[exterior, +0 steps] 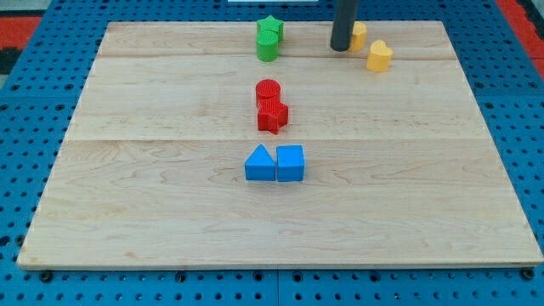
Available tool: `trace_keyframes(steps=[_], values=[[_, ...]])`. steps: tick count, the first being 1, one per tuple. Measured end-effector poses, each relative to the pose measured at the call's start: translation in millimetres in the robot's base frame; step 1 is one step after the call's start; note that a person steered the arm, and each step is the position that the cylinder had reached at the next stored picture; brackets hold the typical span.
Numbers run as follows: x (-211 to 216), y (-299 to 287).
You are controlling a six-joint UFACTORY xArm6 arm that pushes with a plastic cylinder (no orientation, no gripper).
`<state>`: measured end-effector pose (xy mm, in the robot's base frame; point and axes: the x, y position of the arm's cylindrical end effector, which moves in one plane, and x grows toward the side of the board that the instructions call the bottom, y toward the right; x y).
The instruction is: Move the green star to the left of the green circle
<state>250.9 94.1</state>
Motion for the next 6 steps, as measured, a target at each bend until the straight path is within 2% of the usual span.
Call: trace_keyframes(steps=[1, 2, 3, 4, 6], values=[[11.7, -36.2], [-35.3, -34.9], [-50.2, -95.9], [-3.7, -164.0], [18.3, -134.9]])
